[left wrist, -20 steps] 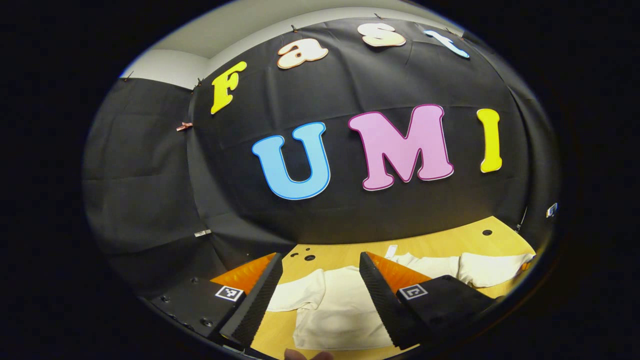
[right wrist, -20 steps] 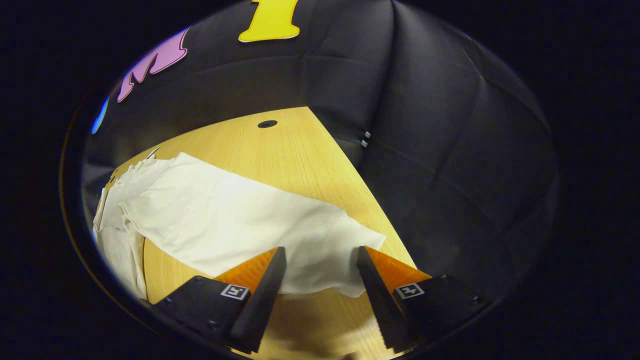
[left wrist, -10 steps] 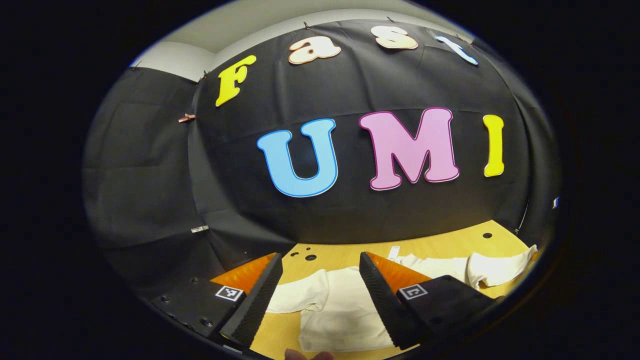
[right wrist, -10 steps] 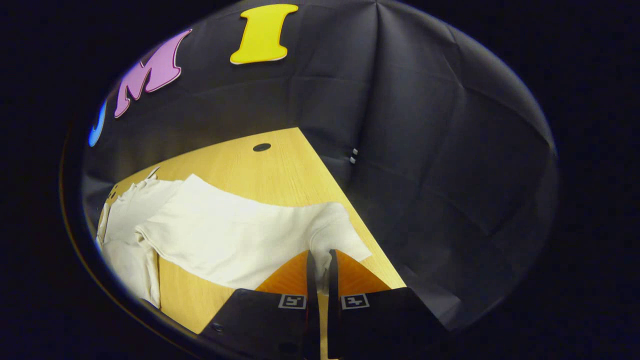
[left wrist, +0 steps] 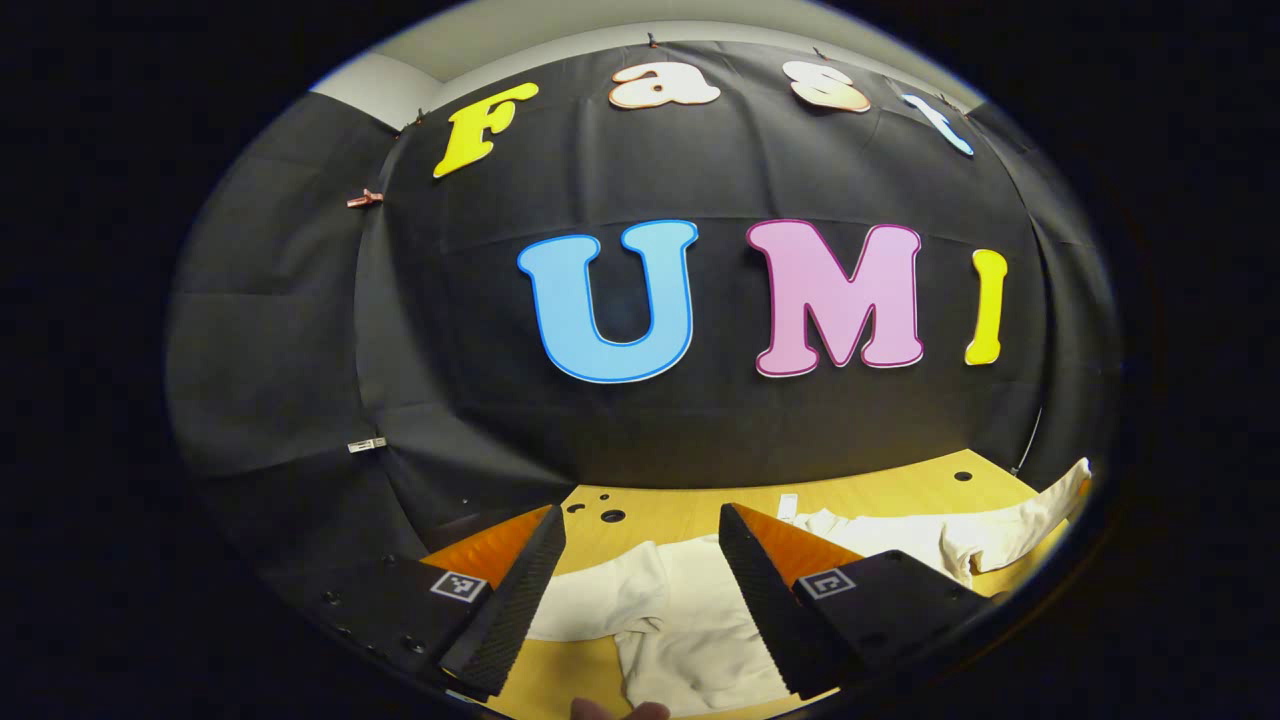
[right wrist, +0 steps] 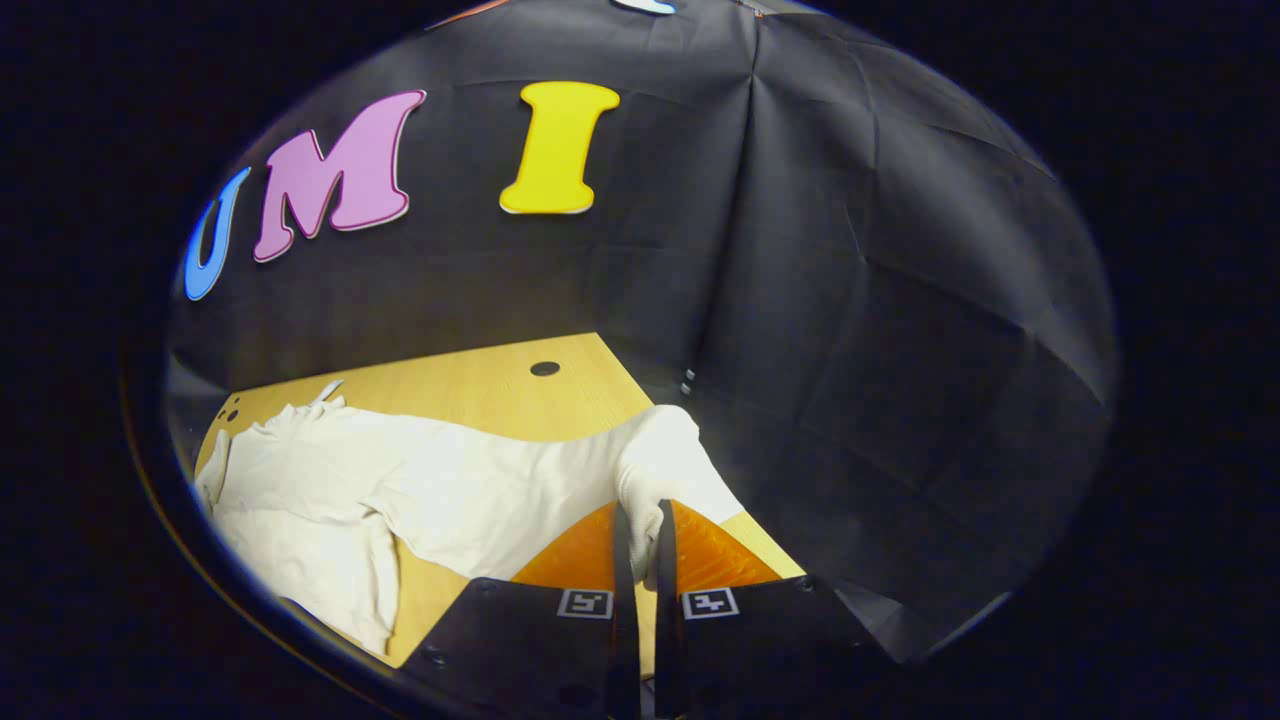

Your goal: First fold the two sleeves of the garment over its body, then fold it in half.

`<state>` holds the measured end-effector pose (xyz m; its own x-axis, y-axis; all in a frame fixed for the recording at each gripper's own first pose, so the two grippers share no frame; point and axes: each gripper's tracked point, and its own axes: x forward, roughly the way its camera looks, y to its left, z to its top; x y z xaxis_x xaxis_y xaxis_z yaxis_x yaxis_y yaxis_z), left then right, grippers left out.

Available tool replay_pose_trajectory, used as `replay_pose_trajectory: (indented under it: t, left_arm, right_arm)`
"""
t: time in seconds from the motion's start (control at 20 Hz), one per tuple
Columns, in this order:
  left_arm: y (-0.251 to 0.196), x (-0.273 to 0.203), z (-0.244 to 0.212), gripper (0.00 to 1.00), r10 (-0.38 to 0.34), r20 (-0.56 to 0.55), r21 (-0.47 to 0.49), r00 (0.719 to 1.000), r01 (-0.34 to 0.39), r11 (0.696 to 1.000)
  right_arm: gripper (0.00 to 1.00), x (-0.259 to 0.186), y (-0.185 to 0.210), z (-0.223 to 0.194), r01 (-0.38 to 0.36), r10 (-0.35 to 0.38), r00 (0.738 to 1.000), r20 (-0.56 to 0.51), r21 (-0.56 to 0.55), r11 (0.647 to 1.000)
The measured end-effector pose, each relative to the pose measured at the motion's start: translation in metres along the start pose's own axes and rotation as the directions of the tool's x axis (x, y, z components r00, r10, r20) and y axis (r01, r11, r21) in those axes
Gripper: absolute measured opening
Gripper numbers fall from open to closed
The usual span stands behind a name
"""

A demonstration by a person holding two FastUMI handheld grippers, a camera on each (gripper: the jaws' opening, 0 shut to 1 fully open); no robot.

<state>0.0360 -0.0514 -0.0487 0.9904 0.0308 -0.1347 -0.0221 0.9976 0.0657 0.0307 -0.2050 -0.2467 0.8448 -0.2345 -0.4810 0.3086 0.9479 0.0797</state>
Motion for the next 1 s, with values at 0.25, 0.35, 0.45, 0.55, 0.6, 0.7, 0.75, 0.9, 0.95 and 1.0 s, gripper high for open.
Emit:
replay_pose_trajectory:
  t: [0.25, 0.35, 0.45, 0.55, 0.6, 0.7, 0.75, 0.9, 0.95, 1.0]
  left_arm:
    - [0.043, 0.017, -0.013, 0.99, -0.019, -0.001, -0.01, 1.0, 0.019, 1.0]
    - [0.059, 0.023, -0.02, 0.97, -0.024, -0.007, -0.016, 1.0, 0.024, 1.0]
    - [0.076, 0.029, -0.028, 0.97, -0.025, -0.015, -0.028, 1.0, 0.025, 0.999]
    - [0.092, 0.034, -0.036, 0.97, -0.02, -0.021, -0.037, 1.0, 0.02, 0.999]
    - [0.101, 0.036, -0.04, 0.97, -0.014, -0.027, -0.039, 1.0, 0.013, 0.999]
    - [0.121, 0.04, -0.049, 0.97, 0.003, -0.037, -0.04, 0.999, -0.004, 0.999]
    - [0.13, 0.041, -0.054, 0.97, 0.01, -0.044, -0.042, 0.999, -0.012, 0.999]
    - [0.157, 0.048, -0.071, 0.97, 0.032, -0.071, -0.039, 0.997, -0.035, 0.999]
    - [0.166, 0.049, -0.076, 0.97, 0.04, -0.077, -0.04, 0.996, -0.043, 0.998]
    - [0.176, 0.052, -0.082, 0.97, 0.05, -0.085, -0.04, 0.995, -0.053, 0.998]
  right_arm:
    - [0.1, -0.042, 0.071, 0.048, -0.042, 0.039, 0.992, 0.116, 0.022, 0.999]
    - [0.1, -0.055, 0.105, 0.07, -0.071, 0.066, 0.984, 0.165, 0.027, 0.997]
    - [0.1, -0.067, 0.14, 0.091, -0.108, 0.101, 0.972, 0.21, 0.022, 0.994]
    - [0.1, -0.077, 0.179, 0.11, -0.153, 0.149, 0.957, 0.25, -0.003, 0.988]
    - [0.1, -0.08, 0.199, 0.116, -0.179, 0.177, 0.949, 0.262, -0.016, 0.984]
    - [0.1, -0.085, 0.243, 0.123, -0.236, 0.235, 0.933, 0.272, -0.029, 0.971]
    - [0.1, -0.087, 0.264, 0.125, -0.263, 0.262, 0.925, 0.275, -0.034, 0.964]
    - [0.1, -0.084, 0.327, 0.12, -0.338, 0.342, 0.902, 0.263, -0.061, 0.939]
    - [0.1, -0.083, 0.348, 0.117, -0.36, 0.366, 0.895, 0.253, -0.074, 0.93]
    - [0.1, -0.082, 0.368, 0.111, -0.385, 0.393, 0.888, 0.239, -0.081, 0.919]
